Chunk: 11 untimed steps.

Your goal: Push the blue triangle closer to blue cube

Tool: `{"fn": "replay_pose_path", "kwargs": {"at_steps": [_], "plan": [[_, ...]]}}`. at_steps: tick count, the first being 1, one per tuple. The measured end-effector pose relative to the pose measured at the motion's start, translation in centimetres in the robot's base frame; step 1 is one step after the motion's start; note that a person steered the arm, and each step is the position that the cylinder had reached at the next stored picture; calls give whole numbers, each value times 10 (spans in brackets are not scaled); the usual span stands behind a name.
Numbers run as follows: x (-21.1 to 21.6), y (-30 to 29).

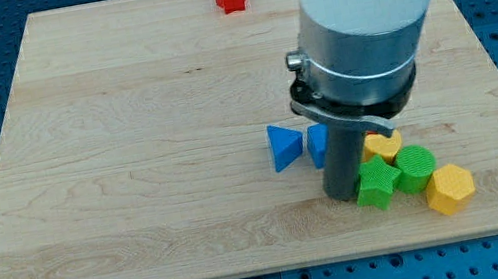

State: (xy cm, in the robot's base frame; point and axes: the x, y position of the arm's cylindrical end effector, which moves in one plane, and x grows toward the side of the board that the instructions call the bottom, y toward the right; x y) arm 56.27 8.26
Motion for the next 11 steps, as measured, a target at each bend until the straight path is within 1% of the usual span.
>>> {"fn": "replay_pose_path", "kwargs": {"at_steps": [2, 3, 4, 5, 6, 7, 8, 9, 10, 11], "plan": [[0, 36], [0, 38], [0, -25], [-3, -124], [-41, -167], [-76, -146], [-78, -105], [-69, -71], [-59, -48], [-57, -24]]}}
